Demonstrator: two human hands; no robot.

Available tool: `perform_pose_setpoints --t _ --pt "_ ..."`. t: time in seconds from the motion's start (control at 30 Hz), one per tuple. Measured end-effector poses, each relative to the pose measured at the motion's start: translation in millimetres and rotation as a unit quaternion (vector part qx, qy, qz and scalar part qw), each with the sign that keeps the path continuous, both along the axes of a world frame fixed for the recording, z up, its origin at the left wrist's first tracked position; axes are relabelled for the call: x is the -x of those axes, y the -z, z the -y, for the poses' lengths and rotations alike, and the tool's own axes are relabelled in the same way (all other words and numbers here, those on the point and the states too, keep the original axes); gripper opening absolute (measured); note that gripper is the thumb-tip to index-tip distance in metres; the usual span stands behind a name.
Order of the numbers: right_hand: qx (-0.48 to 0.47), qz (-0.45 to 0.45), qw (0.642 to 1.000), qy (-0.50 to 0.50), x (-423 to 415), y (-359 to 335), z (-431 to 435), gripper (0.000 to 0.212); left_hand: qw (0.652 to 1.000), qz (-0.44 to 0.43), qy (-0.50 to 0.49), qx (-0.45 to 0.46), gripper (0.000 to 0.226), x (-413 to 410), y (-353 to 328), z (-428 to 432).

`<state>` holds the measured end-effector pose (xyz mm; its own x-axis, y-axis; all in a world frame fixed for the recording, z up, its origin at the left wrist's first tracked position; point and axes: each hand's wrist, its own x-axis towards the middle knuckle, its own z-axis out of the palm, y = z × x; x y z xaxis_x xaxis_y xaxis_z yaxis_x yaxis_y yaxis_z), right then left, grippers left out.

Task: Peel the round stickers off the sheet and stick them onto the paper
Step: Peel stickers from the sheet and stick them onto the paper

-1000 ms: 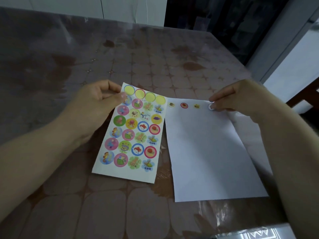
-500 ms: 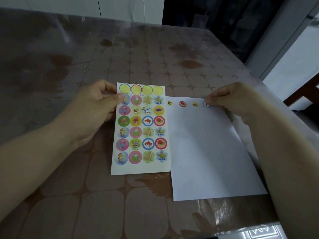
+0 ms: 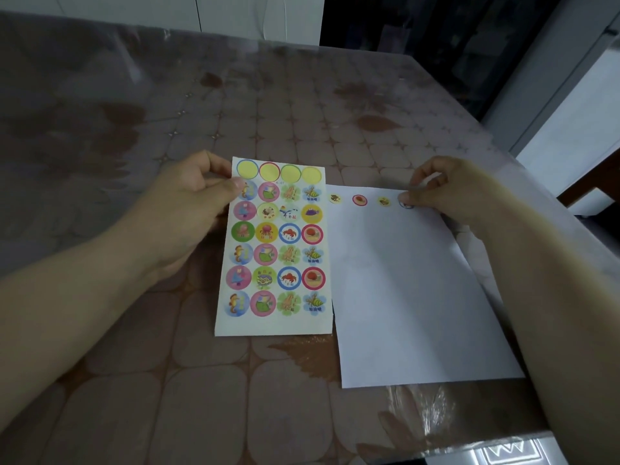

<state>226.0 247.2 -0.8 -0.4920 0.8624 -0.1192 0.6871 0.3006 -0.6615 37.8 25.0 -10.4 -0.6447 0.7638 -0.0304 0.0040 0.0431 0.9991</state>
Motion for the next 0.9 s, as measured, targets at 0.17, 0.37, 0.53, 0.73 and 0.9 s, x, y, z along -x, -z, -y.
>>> perform_pose_setpoints --t 0.17,0.37,0.53,0.73,0.9 --pt "-0.167 -0.045 0.983 -0.068 13.1 -14.7 31.8 0.017 1.000 0.008 0.013 -0.005 0.016 -1.1 -1.0 1.1" --pt "-0.199 -0.030 0.923 -0.327 49.9 -43.3 101.1 0.011 0.999 0.013 0.044 0.010 0.021 -1.9 -1.7 1.9" --pt "-0.303 -0.141 0.912 -0.236 80.9 -6.7 118.7 0.020 0.998 0.039 0.047 -0.007 0.019 -2.2 -3.4 2.1" --pt "-0.298 -0.200 0.911 -0.201 82.5 8.9 121.2 0.020 1.000 0.012 0.015 -0.015 0.020 0.0 -0.6 0.0" --pt "-0.301 -0.243 0.901 -0.198 83.8 12.3 123.2 0.014 0.998 -0.057 0.005 -0.016 0.030 1.3 -1.5 1.3"
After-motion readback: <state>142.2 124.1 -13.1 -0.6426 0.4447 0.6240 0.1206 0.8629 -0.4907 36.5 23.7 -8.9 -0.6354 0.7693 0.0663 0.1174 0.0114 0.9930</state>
